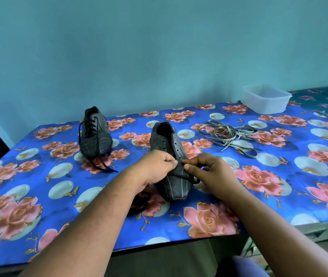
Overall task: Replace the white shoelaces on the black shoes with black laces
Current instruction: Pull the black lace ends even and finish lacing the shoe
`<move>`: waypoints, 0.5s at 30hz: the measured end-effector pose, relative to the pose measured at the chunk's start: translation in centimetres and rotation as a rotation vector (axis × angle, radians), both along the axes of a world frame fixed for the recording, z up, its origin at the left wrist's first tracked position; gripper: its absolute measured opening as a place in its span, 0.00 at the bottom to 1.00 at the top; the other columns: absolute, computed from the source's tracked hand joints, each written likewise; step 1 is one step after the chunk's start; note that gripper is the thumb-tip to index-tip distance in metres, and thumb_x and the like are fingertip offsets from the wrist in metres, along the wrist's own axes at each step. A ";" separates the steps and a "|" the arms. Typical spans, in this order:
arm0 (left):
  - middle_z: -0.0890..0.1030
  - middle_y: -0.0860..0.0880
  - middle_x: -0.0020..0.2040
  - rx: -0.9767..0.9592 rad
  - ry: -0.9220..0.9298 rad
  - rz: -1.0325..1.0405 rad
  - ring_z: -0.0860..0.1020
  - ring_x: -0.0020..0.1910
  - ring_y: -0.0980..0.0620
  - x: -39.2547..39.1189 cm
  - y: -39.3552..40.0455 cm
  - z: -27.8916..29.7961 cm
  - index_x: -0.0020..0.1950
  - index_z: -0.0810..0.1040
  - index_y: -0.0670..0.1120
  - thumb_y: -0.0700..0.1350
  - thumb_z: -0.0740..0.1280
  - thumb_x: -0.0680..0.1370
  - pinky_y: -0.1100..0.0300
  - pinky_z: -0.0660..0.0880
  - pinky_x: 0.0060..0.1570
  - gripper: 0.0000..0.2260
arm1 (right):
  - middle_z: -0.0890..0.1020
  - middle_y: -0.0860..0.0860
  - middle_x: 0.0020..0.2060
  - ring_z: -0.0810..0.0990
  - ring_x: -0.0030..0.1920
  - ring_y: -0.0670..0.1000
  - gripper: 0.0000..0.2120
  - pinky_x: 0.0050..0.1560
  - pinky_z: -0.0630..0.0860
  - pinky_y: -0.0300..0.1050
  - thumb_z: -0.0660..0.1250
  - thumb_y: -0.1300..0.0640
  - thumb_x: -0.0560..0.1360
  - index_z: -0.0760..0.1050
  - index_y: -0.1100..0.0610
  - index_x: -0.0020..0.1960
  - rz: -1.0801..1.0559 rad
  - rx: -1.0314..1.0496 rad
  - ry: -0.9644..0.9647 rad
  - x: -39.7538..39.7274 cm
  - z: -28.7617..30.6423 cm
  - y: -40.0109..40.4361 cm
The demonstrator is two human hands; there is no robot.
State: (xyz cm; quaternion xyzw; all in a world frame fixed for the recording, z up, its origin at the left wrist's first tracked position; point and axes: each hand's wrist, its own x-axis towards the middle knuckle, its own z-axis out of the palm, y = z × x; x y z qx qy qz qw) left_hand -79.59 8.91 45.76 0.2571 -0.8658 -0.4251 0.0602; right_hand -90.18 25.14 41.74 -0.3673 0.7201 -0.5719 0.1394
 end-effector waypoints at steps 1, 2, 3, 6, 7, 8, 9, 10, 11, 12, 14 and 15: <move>0.86 0.42 0.49 0.003 -0.010 -0.006 0.82 0.48 0.47 0.0 0.0 0.0 0.46 0.86 0.45 0.48 0.68 0.82 0.43 0.77 0.61 0.11 | 0.80 0.44 0.39 0.75 0.32 0.37 0.05 0.35 0.70 0.30 0.74 0.55 0.76 0.86 0.51 0.51 -0.015 0.008 0.059 0.0 -0.1 0.0; 0.86 0.41 0.50 0.014 -0.015 -0.005 0.81 0.48 0.48 0.1 0.0 0.1 0.47 0.86 0.44 0.48 0.68 0.82 0.43 0.76 0.62 0.11 | 0.80 0.44 0.41 0.75 0.34 0.37 0.05 0.38 0.69 0.29 0.74 0.55 0.76 0.86 0.50 0.51 -0.020 0.012 0.099 0.0 -0.2 -0.1; 0.86 0.41 0.51 0.032 -0.013 0.001 0.81 0.49 0.48 0.1 0.0 0.2 0.47 0.86 0.43 0.47 0.68 0.82 0.43 0.76 0.63 0.10 | 0.80 0.44 0.42 0.75 0.35 0.37 0.05 0.40 0.69 0.30 0.75 0.54 0.76 0.87 0.50 0.51 -0.019 0.011 0.110 -0.1 -0.4 -0.2; 0.86 0.42 0.48 0.073 0.016 0.021 0.80 0.47 0.50 0.2 0.1 0.4 0.47 0.84 0.42 0.46 0.70 0.81 0.47 0.77 0.61 0.08 | 0.80 0.39 0.41 0.76 0.36 0.40 0.04 0.40 0.72 0.35 0.75 0.53 0.76 0.86 0.48 0.50 -0.014 -0.002 0.085 -0.1 -0.6 -0.2; 0.85 0.44 0.46 0.079 0.029 0.028 0.79 0.46 0.51 0.2 0.2 0.3 0.45 0.84 0.44 0.46 0.70 0.81 0.48 0.78 0.58 0.08 | 0.79 0.37 0.41 0.76 0.36 0.40 0.04 0.40 0.72 0.36 0.75 0.53 0.76 0.86 0.47 0.50 -0.014 -0.007 0.091 -0.2 -0.7 -0.2; 0.84 0.46 0.44 0.076 0.038 0.034 0.79 0.46 0.51 0.2 0.3 0.2 0.43 0.83 0.46 0.46 0.70 0.81 0.50 0.78 0.55 0.08 | 0.79 0.37 0.41 0.75 0.36 0.40 0.04 0.41 0.72 0.36 0.74 0.53 0.76 0.86 0.46 0.50 -0.012 -0.012 0.100 -0.2 -0.8 -0.1; 0.83 0.48 0.43 0.064 0.044 0.047 0.79 0.46 0.50 0.2 0.4 0.0 0.42 0.83 0.50 0.48 0.69 0.81 0.52 0.77 0.53 0.09 | 0.80 0.38 0.41 0.75 0.36 0.40 0.04 0.41 0.72 0.36 0.74 0.53 0.76 0.86 0.45 0.50 -0.009 -0.018 0.105 -0.2 -0.8 -0.1; 0.84 0.50 0.44 0.046 0.048 0.061 0.80 0.47 0.49 0.3 0.5 -0.3 0.41 0.82 0.53 0.51 0.69 0.81 0.51 0.77 0.55 0.09 | 0.80 0.41 0.42 0.75 0.36 0.40 0.05 0.41 0.72 0.37 0.74 0.52 0.76 0.85 0.44 0.51 -0.003 -0.019 0.103 -0.2 -0.8 -0.1; 0.84 0.52 0.44 0.016 0.048 0.081 0.81 0.49 0.48 0.4 0.7 -0.5 0.40 0.81 0.57 0.56 0.67 0.79 0.49 0.77 0.58 0.09 | 0.80 0.43 0.43 0.76 0.37 0.40 0.05 0.41 0.72 0.37 0.74 0.52 0.76 0.85 0.44 0.51 0.006 -0.021 0.100 -0.3 -0.9 -0.1; 0.84 0.53 0.46 -0.020 0.048 0.104 0.81 0.51 0.47 0.5 0.8 -0.6 0.41 0.80 0.60 0.58 0.65 0.77 0.46 0.76 0.59 0.08 | 0.80 0.46 0.44 0.76 0.38 0.41 0.05 0.42 0.72 0.37 0.74 0.52 0.77 0.85 0.43 0.52 0.014 -0.021 0.098 -0.3 -1.0 -0.1; 0.82 0.53 0.49 -0.056 0.085 0.156 0.79 0.52 0.48 0.8 1.1 -0.7 0.44 0.79 0.57 0.55 0.62 0.80 0.48 0.75 0.59 0.09 | 0.81 0.48 0.45 0.78 0.40 0.42 0.06 0.44 0.73 0.37 0.74 0.51 0.77 0.84 0.43 0.52 0.020 -0.021 0.101 -0.3 -1.1 0.0; 0.81 0.53 0.48 -0.031 0.139 0.193 0.78 0.50 0.49 1.0 0.9 -0.8 0.45 0.78 0.54 0.51 0.61 0.83 0.51 0.74 0.55 0.09 | 0.81 0.47 0.45 0.78 0.42 0.43 0.06 0.45 0.74 0.36 0.74 0.51 0.77 0.84 0.42 0.53 0.023 -0.021 0.104 -0.3 -1.2 -0.1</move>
